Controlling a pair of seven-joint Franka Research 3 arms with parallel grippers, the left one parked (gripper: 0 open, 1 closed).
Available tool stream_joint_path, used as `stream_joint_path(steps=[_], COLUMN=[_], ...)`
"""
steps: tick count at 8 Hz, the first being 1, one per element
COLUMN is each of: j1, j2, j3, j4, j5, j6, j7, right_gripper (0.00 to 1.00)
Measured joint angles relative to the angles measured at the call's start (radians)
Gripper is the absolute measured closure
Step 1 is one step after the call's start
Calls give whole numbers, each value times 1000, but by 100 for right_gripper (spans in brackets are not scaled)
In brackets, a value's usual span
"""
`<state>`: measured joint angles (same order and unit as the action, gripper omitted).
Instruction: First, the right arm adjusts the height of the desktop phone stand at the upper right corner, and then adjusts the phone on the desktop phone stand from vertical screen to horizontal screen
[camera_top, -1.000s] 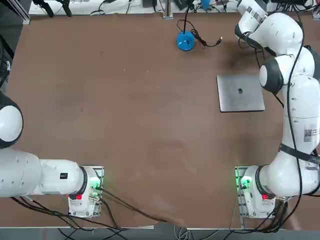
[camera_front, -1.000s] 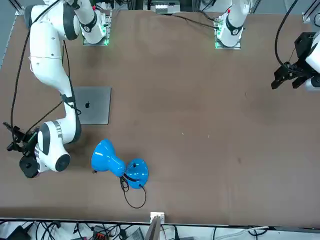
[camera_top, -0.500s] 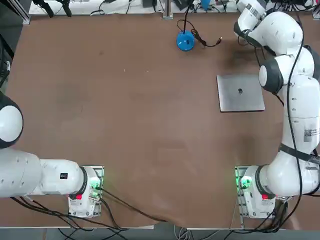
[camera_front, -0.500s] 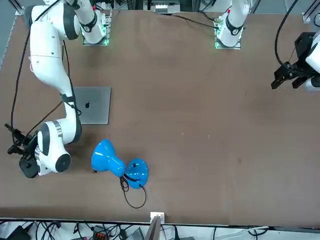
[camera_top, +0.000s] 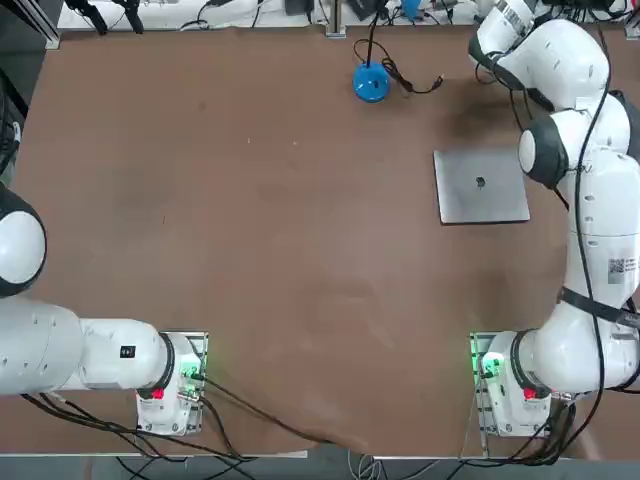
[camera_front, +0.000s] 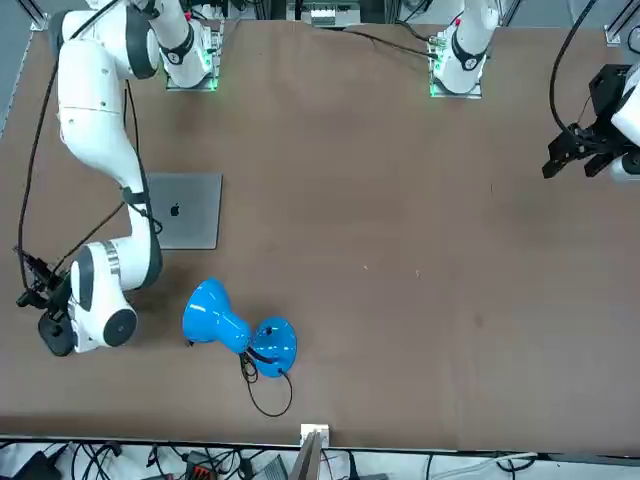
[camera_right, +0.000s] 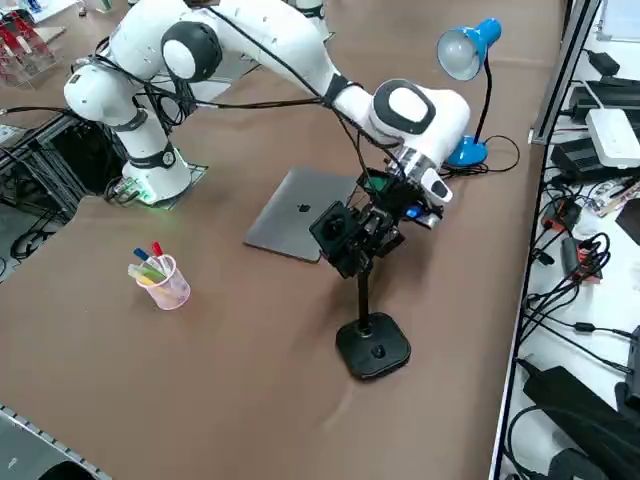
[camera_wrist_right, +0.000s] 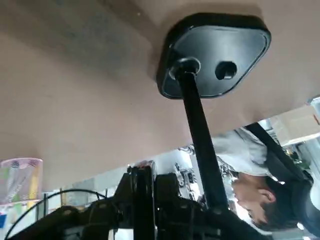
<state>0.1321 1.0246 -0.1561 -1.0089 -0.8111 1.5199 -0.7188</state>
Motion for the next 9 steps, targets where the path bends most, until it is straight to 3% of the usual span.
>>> stream_joint_path(steps=[5, 9], j1=[-33, -40], j2=[-44, -65], j3=[3, 12], j4=[15, 15], j5=[126, 166], j6=[35, 47], j7=[-7, -8], right_gripper=[81, 79])
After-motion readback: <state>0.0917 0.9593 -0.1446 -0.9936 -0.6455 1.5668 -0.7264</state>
